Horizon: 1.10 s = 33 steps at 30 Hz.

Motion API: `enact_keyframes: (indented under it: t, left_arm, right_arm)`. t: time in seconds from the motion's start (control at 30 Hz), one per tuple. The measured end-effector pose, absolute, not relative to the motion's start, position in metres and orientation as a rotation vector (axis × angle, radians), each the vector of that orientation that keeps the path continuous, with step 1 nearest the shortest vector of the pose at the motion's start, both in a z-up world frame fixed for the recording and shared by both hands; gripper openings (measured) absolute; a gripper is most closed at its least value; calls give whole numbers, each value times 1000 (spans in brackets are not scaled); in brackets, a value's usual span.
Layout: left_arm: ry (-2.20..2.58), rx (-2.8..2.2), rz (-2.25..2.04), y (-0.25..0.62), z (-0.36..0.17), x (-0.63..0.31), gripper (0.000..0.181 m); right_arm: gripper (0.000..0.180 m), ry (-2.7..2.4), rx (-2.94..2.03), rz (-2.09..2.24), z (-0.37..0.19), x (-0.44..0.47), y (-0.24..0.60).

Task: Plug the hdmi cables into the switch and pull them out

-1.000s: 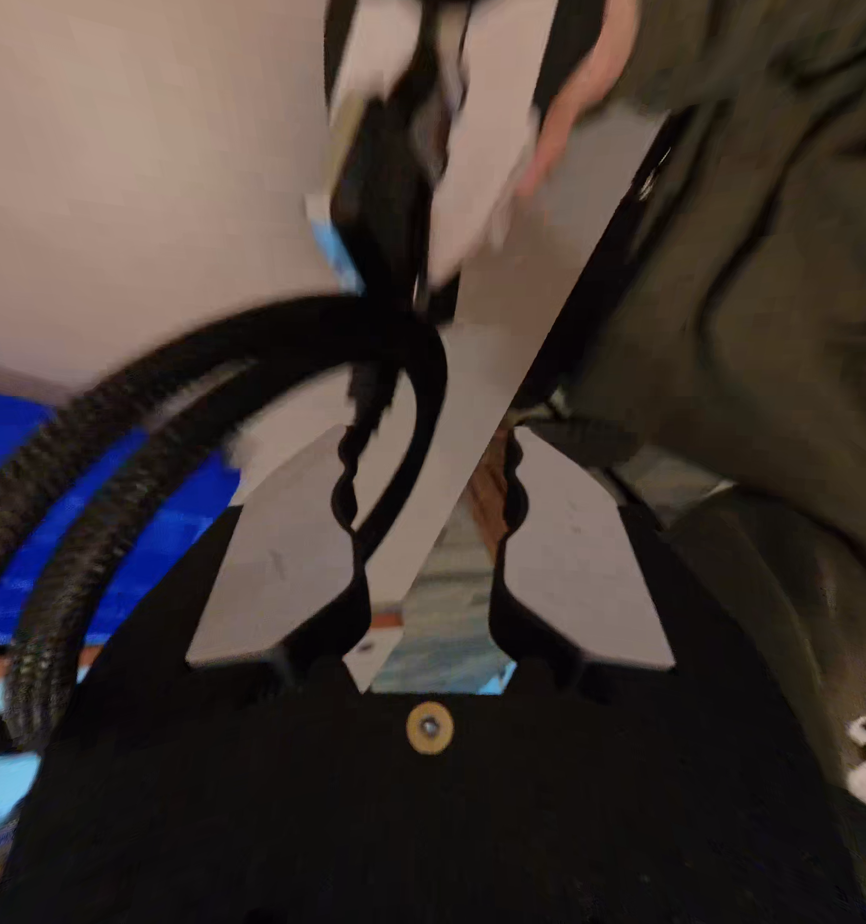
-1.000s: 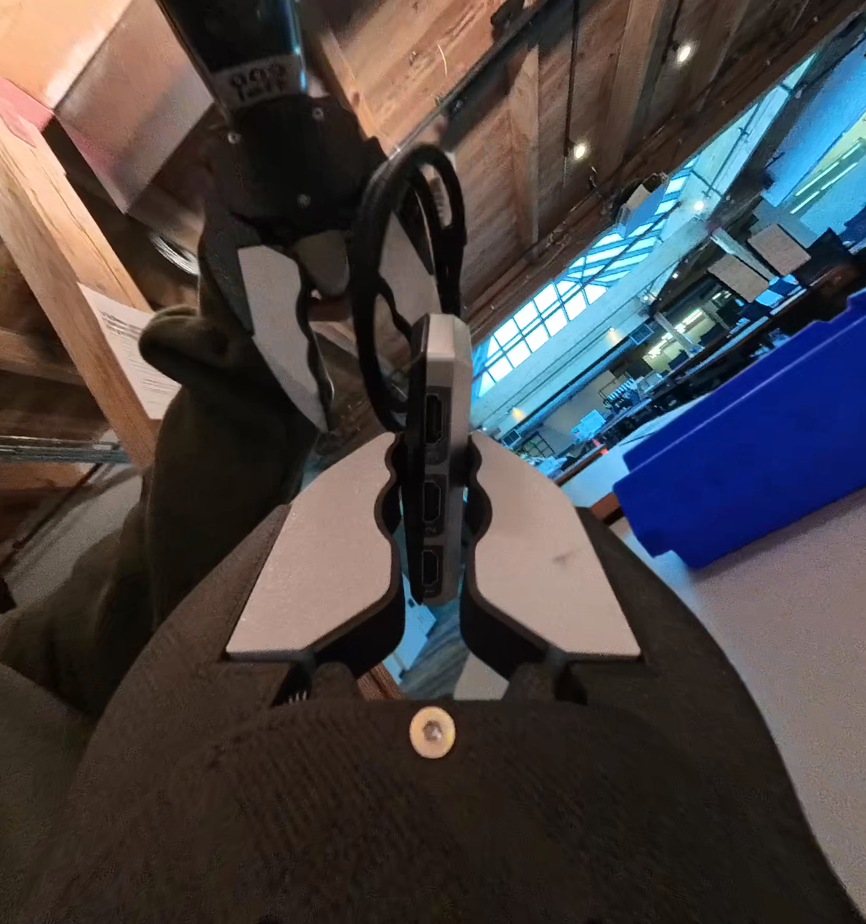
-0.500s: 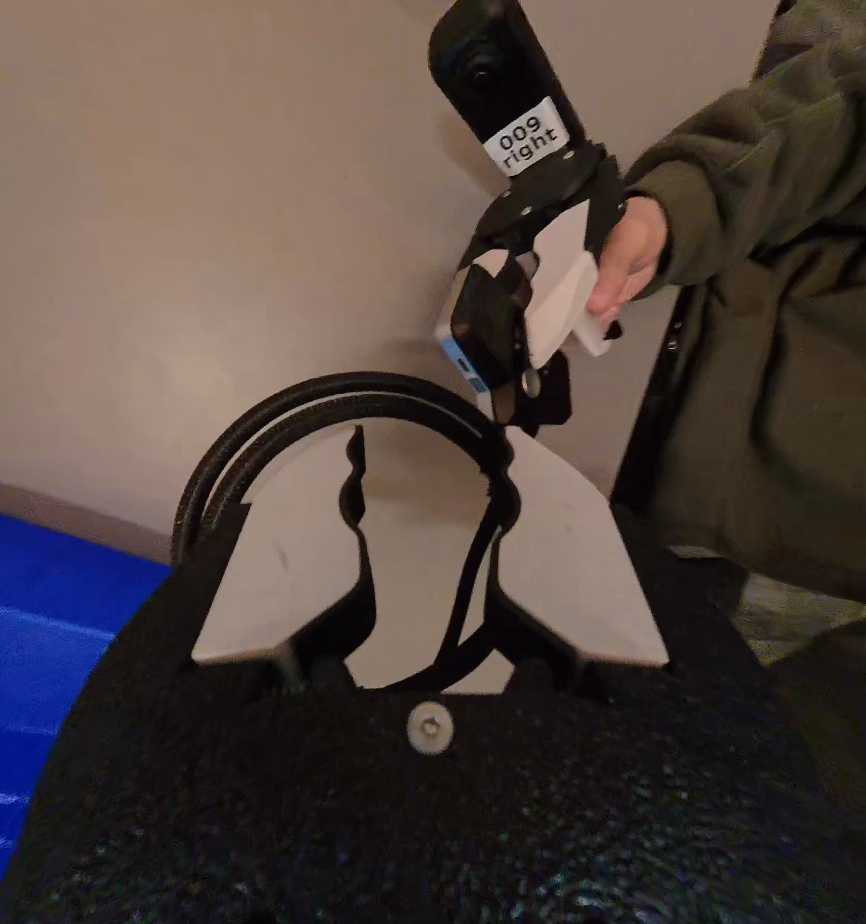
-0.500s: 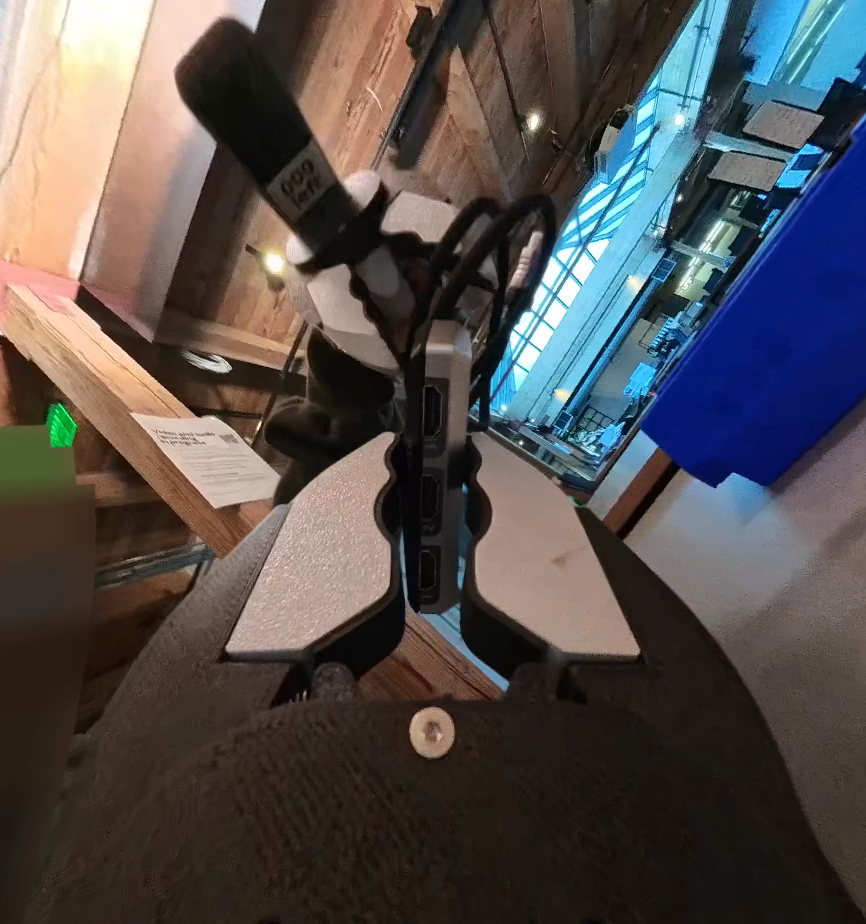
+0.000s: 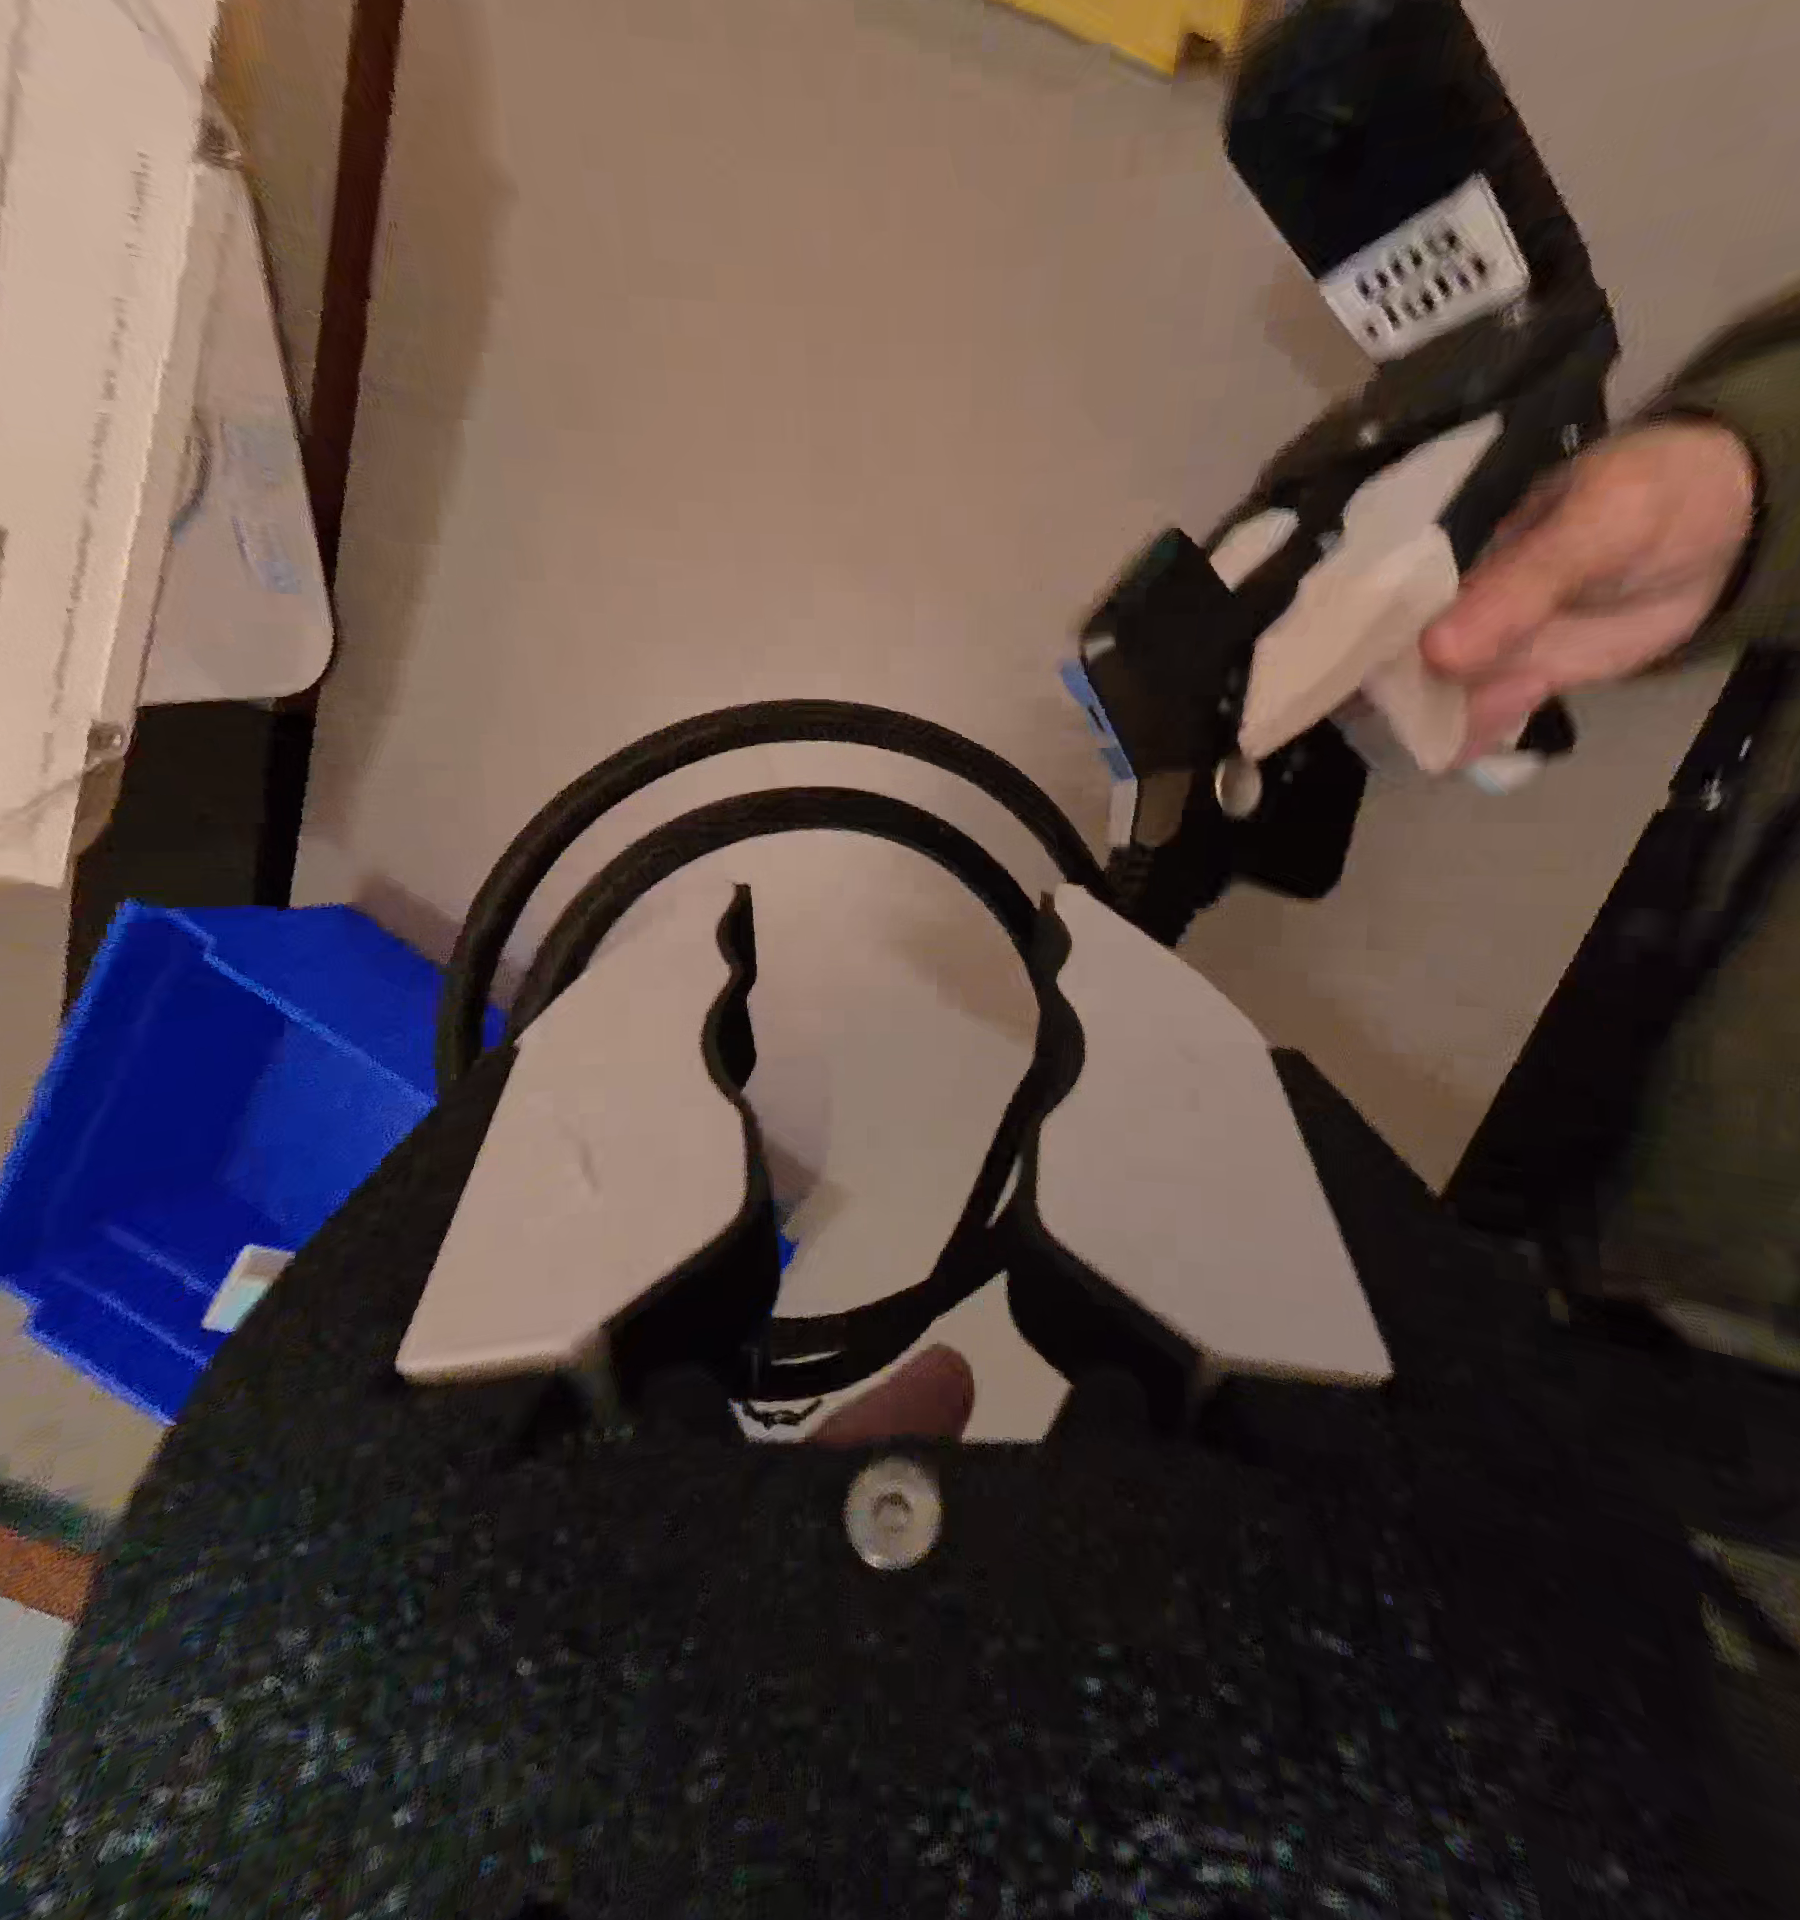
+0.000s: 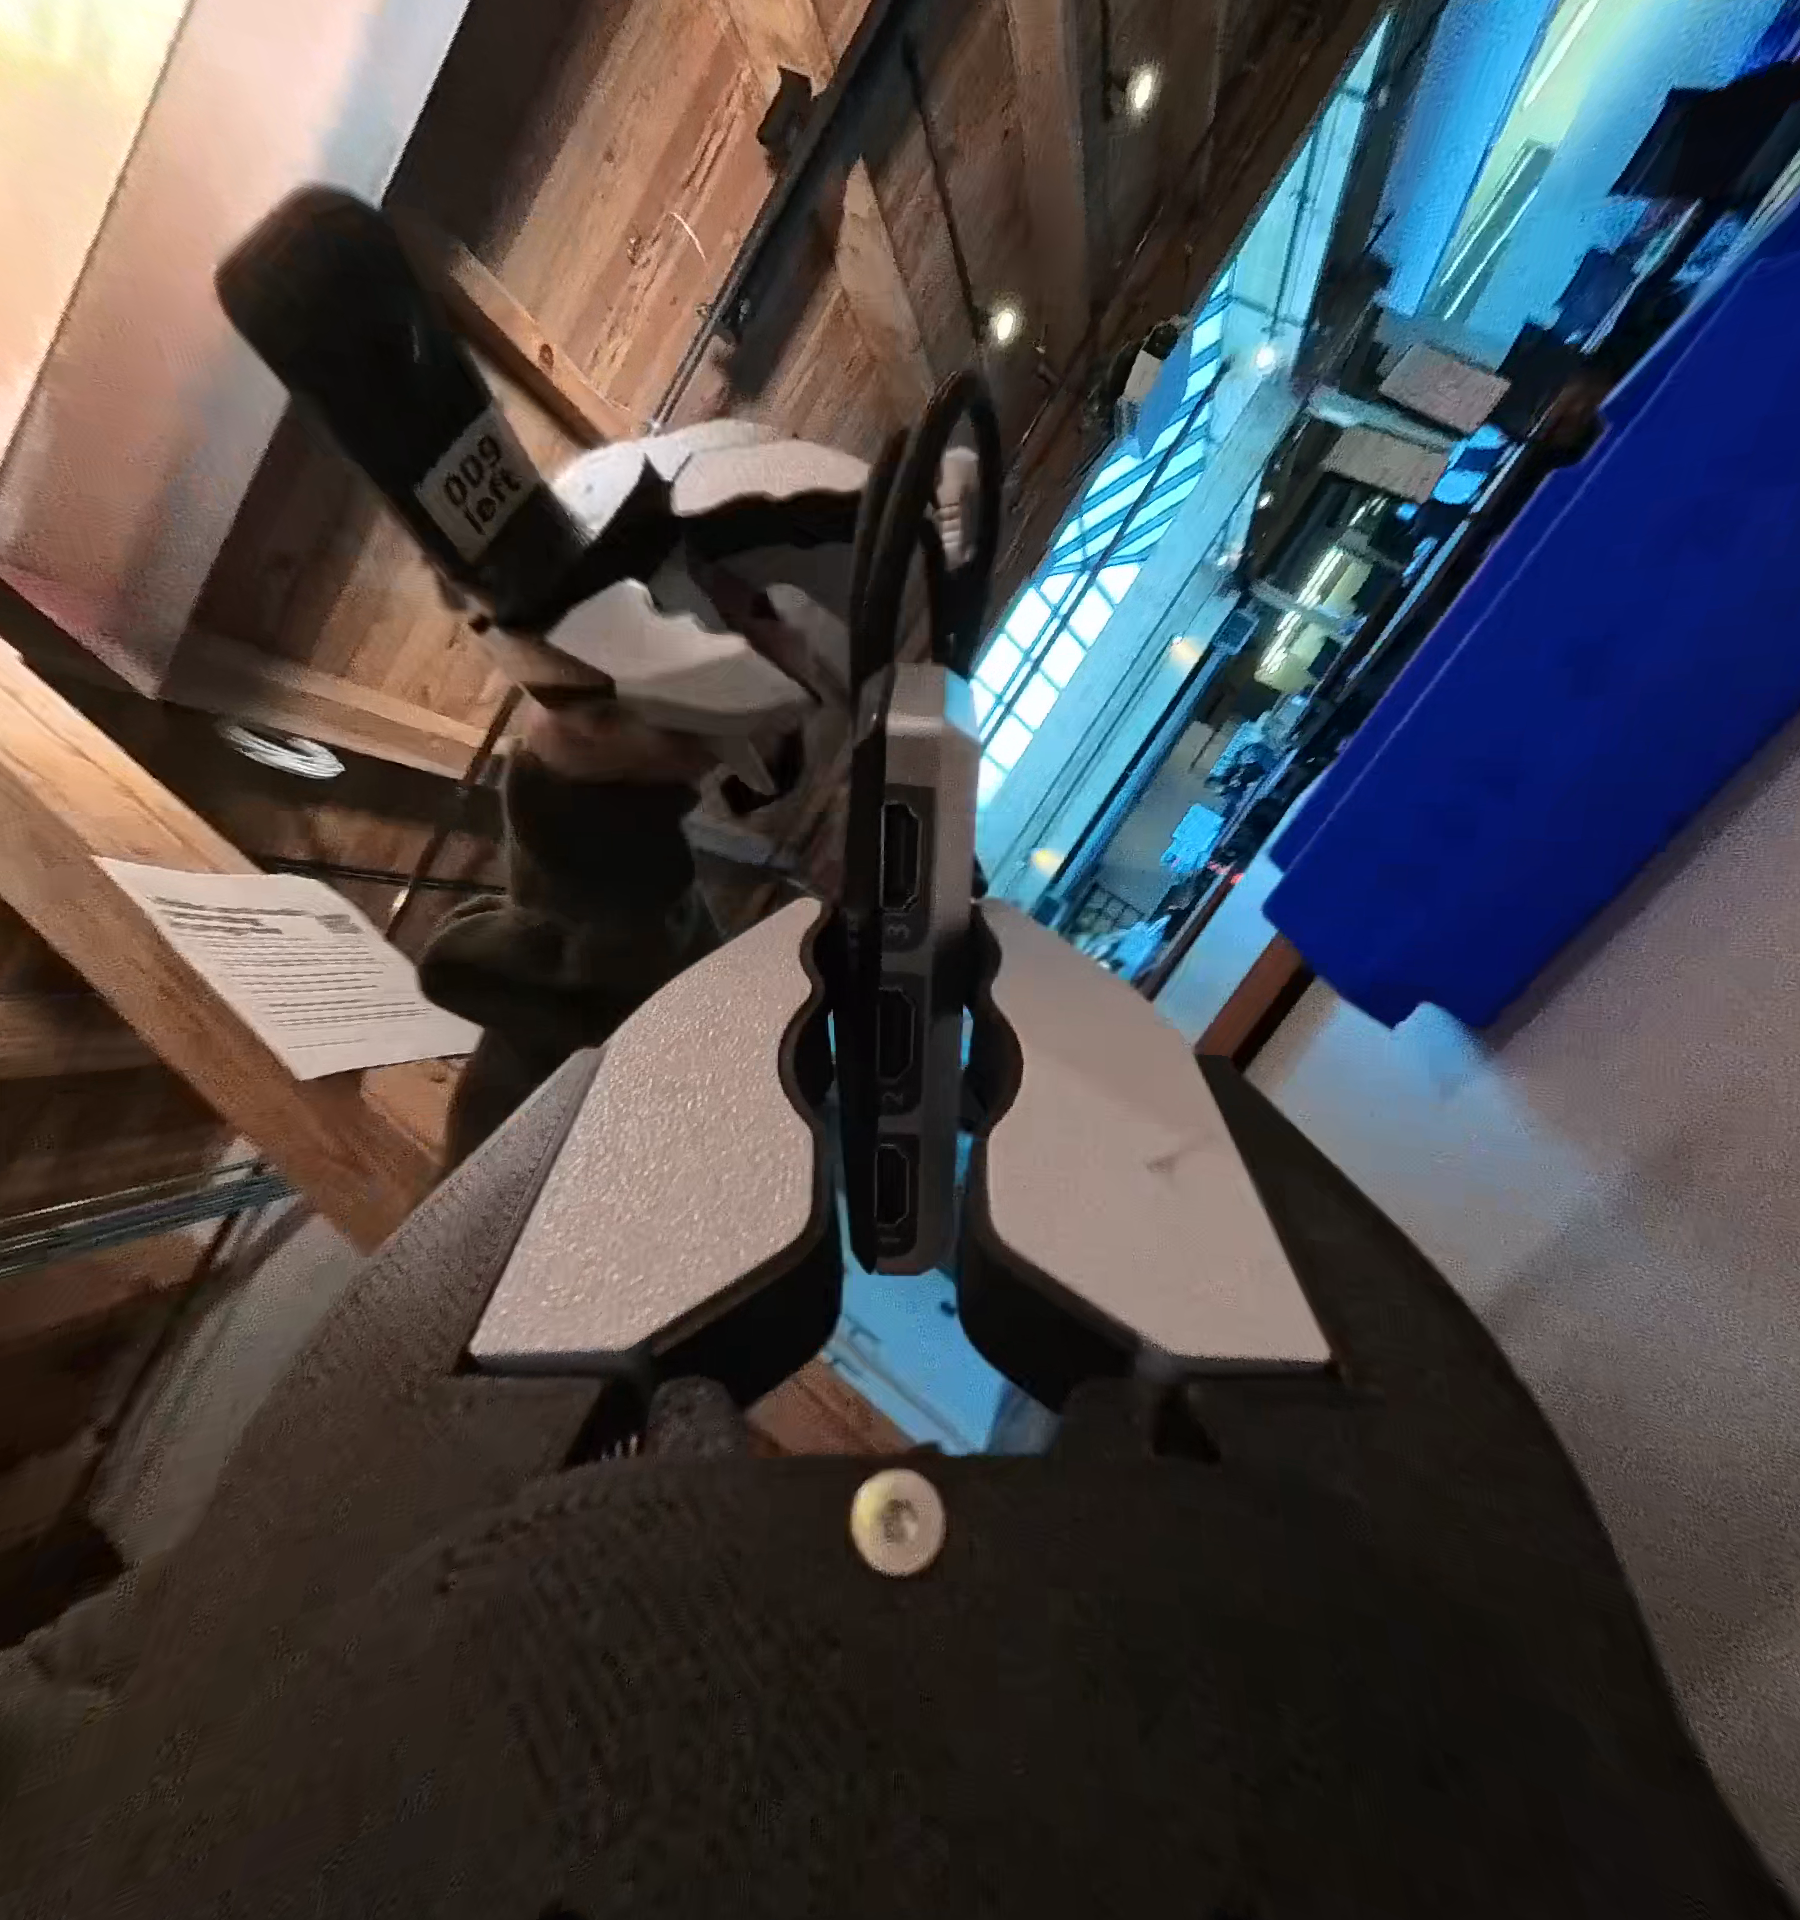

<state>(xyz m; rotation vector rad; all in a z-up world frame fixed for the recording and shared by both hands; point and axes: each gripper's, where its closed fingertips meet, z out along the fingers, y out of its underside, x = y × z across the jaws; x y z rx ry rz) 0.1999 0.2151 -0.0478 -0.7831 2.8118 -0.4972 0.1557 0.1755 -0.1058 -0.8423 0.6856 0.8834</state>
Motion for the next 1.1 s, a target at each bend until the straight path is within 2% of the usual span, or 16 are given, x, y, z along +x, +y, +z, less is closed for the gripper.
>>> enact_keyframes:
  t: [0.03, 0.1, 0.2, 0.27, 0.47, 0.53, 0.7, 0.83, 0.87, 0.97, 1.1]
  left_arm:
    - [2761, -960, -558, 213, -41, 205, 50]
    - [2711, -1263, -659, 210, -33, 207, 50]
    - [2697, -1364, -539, 221, -39, 204, 50]
    - [2710, -1506, -643, 208, -41, 199, 57]
    - [2713, -1689, -866, 197, -40, 201, 51]
    - [2774, -1711, -937, 195, -36, 194, 44]
    - [3092, -1190, -797, 208, -46, 161, 45]
    - [3299, -704, -523, 233, -64, 123, 30]
    - [3315, -651, -464, 239, -67, 118, 27]
    - [3280, -662, -390, 249, -72, 119, 34]
    - [3206, -638, -532, 245, -67, 125, 35]
  right_arm:
    - [22, 693, -848, 824, -106, 156, 174]
    - [23, 683, -846, 781, -101, 155, 171]
    - [22, 701, -834, 701, -93, 161, 163]
    - [22, 728, -822, 635, -91, 167, 159]
    - [23, 712, -867, 542, -87, 166, 155]
    - [23, 719, -852, 521, -87, 173, 147]
    - [22, 710, -837, 495, -83, 185, 129]
    - [22, 667, -914, 357, -79, 187, 122]
    - [23, 648, -928, 341, -77, 186, 121]
    - [22, 602, -927, 321, -67, 183, 117]
    - [23, 605, -919, 335, -56, 188, 115]
